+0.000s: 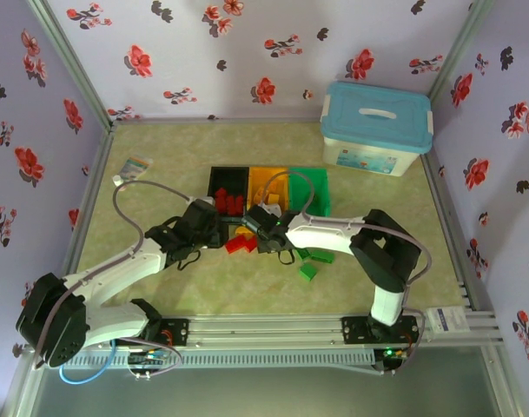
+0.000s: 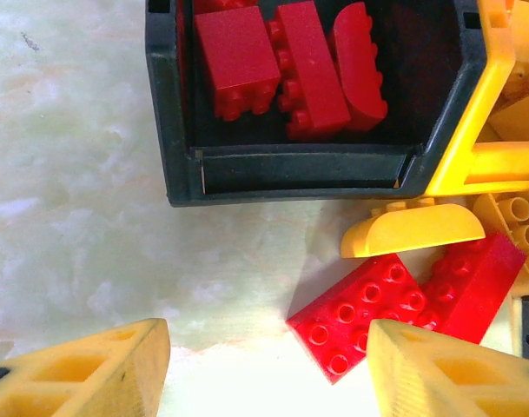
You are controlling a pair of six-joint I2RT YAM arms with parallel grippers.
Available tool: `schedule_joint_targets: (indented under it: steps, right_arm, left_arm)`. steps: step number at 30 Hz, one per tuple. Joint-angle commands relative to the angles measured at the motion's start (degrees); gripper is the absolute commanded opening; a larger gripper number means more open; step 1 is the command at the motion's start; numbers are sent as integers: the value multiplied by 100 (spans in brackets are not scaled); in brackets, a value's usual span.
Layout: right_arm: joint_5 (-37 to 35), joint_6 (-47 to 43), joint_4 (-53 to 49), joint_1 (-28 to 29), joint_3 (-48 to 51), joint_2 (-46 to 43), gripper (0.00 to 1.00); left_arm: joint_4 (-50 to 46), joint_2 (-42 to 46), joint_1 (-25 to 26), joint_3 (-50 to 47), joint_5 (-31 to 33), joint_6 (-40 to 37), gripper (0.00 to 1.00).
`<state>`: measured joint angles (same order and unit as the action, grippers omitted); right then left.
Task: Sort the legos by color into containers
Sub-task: Pick up the lego from the center of the table, then place the lego in the container.
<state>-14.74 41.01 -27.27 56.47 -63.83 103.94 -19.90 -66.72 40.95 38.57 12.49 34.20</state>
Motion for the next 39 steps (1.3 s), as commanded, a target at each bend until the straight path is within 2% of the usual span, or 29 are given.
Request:
schedule_joint_targets:
  steps: [1,5,11,17,20,24,35,39]
  right_arm:
    - [59,60,107,-91,35,142,49]
    - [68,25,110,-122,13,150,44]
    - [121,37,18,-101,22,67,30]
    - [139,275,-57,324,272,-245,22]
    - [-58,362,-292,528,334,-550,22]
    - [-404,245,-449,513,300,-1025,22]
    - [-176,-799,-578,-613,-821,-654,25]
    - [-73,-1044,-661,-892,-1209,-377,30]
  left_arm:
    - [47,111,-52,-50,96,64,62]
    - [47,139,-61,-64,95,63,62]
    - [74,132,-76,-82,96,53,62]
    - [96,108,-96,-103,95,19,61]
    - [100,94,-104,-99,94,12,61]
    - [113,80,-105,-79,65,0,62]
    - [188,-141,-96,-20,-377,18,62]
    - [273,-381,-85,28,-506,13,62]
